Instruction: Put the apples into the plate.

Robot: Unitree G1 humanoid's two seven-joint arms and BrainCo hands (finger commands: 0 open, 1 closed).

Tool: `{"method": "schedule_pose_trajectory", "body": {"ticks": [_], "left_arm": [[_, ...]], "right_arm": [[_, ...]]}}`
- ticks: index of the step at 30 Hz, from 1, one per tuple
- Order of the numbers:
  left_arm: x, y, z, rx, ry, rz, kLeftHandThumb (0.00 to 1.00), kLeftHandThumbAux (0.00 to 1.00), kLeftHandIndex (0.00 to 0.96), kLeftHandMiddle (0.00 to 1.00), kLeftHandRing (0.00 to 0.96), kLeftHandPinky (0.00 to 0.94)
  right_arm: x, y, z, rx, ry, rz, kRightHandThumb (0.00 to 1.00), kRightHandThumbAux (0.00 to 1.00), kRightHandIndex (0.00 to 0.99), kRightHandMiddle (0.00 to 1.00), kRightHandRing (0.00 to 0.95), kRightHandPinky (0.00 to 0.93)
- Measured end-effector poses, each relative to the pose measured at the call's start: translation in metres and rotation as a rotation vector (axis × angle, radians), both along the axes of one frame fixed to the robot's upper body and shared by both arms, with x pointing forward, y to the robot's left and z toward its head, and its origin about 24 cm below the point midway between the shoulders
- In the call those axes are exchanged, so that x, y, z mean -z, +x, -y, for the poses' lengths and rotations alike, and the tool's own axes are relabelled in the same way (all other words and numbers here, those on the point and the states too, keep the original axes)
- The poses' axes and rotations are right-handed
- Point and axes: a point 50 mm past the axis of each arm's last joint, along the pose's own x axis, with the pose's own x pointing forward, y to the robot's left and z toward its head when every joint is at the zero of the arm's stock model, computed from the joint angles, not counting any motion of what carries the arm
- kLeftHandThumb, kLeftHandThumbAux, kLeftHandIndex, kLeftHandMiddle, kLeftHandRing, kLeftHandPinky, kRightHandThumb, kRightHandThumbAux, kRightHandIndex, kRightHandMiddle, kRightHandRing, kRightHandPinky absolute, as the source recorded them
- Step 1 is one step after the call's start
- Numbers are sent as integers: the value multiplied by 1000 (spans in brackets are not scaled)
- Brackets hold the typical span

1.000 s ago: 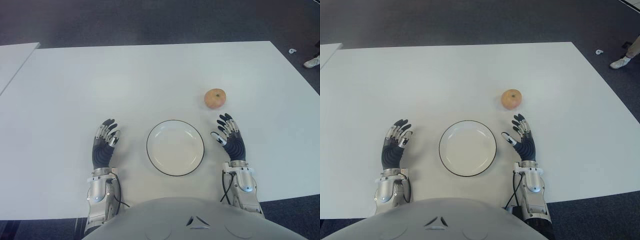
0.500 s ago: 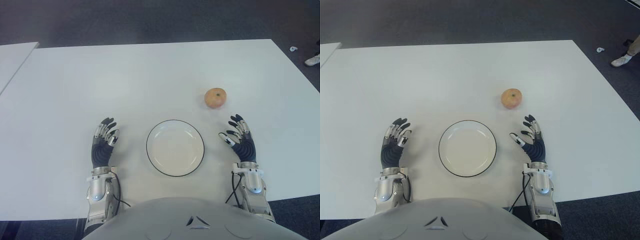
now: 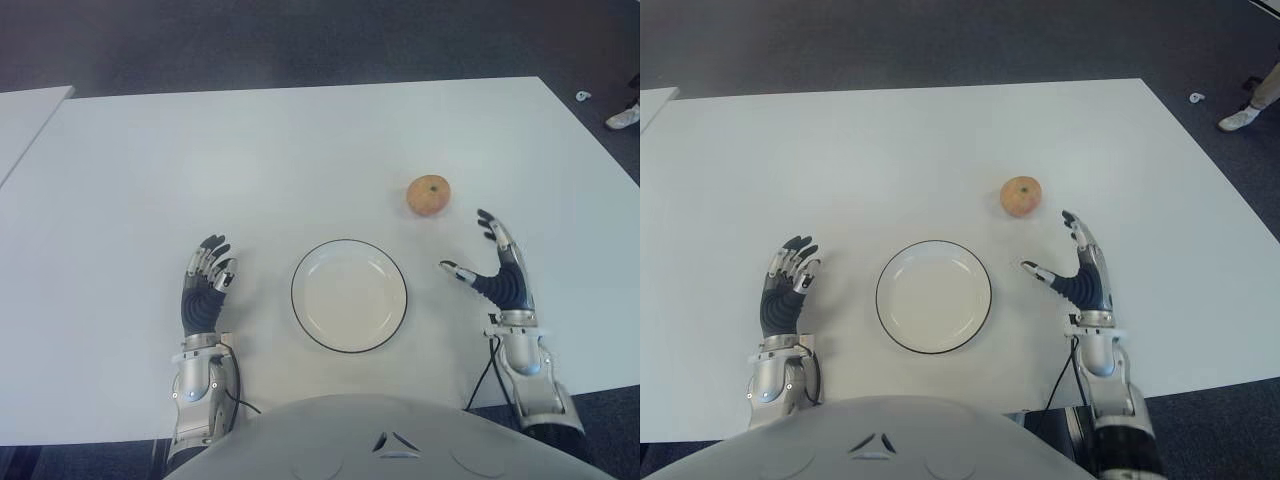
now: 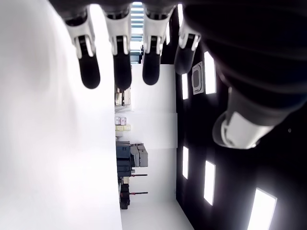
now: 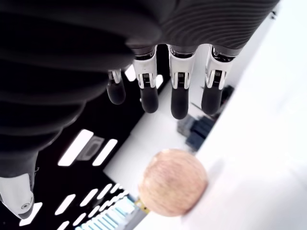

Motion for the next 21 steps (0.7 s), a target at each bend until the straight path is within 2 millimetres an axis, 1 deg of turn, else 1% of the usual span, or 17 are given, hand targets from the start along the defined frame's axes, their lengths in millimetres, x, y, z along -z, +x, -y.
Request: {"method": "schedule_pose_trajectory", "body": {"ticks": [6,10,21], "left_arm": [[0,1,0,1,-4,4,259,568,173,186,209,247],[0,1,0,1,-4,4,276,578,180,194,220,265],[0,1,-1,2,-1,2,293,573,194,202,225,259]], "right_arm": [[-8,12,-1,-45,-103,50,346,555,82,117,109,124],[-10,17,-2,-73,-160,51,359,549,77,120,116,148],[-23,46,-4,-105,-284,77,407,530,68,116,115,153]]}}
